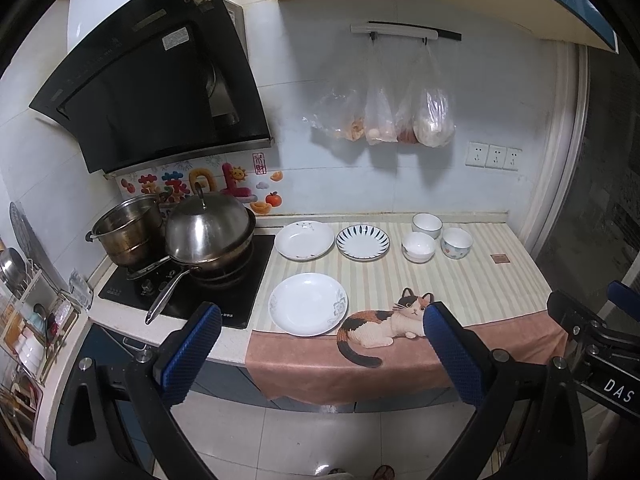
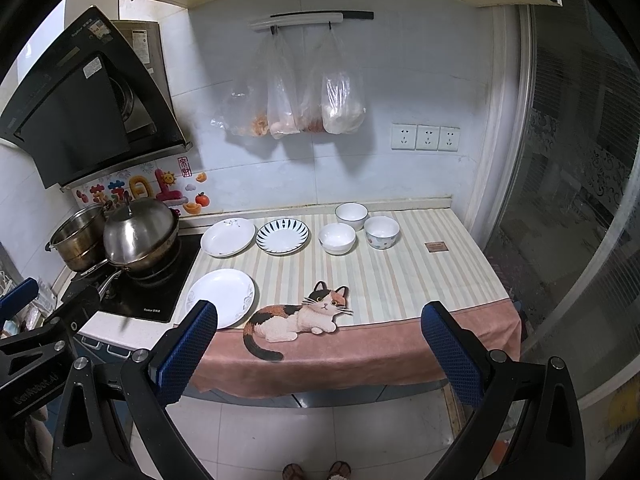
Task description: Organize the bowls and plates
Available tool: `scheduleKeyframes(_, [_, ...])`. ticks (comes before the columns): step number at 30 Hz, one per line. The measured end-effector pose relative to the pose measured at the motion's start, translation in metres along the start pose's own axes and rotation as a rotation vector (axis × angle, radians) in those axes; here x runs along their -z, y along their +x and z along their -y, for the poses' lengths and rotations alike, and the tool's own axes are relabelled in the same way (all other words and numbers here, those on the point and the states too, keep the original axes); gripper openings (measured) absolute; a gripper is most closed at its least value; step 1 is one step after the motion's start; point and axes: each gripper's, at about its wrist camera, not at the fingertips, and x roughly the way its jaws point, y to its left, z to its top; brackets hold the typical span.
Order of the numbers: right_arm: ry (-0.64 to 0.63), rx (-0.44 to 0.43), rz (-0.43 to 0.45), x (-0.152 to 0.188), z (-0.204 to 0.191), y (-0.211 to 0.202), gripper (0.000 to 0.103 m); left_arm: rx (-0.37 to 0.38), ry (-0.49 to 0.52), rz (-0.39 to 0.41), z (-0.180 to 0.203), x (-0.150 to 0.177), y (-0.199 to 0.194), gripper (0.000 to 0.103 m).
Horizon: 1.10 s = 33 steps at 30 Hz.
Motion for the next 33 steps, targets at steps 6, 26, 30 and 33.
scheduleKeyframes(6, [0.000, 0.000, 0.003, -0.0005, 0.0006, -0.0056, 0.103, -0.002, 0.001, 0.012, 0.0014, 0.0002, 0.0000, 0.103])
scheduleKeyframes(26, [-0.001, 0.000, 0.005, -0.0021, -0.0015, -0.0067, 0.103, -0.002, 0.003, 0.013, 0.0018, 0.0013, -0.0004, 0.103])
scheduleKeyframes(30, [-0.001, -0.001, 0.004, -0.0046, 0.0008, -0.0052, 0.103, -0.002, 0.003, 0.013, 0.0014, 0.0014, -0.0006, 0.103])
scheduleKeyframes(33, [-0.003, -0.001, 0.003, -0.0050, -0.0005, -0.0059, 0.103, -0.001, 0.003, 0.017, 0.0008, -0.0011, -0.0022, 0.103])
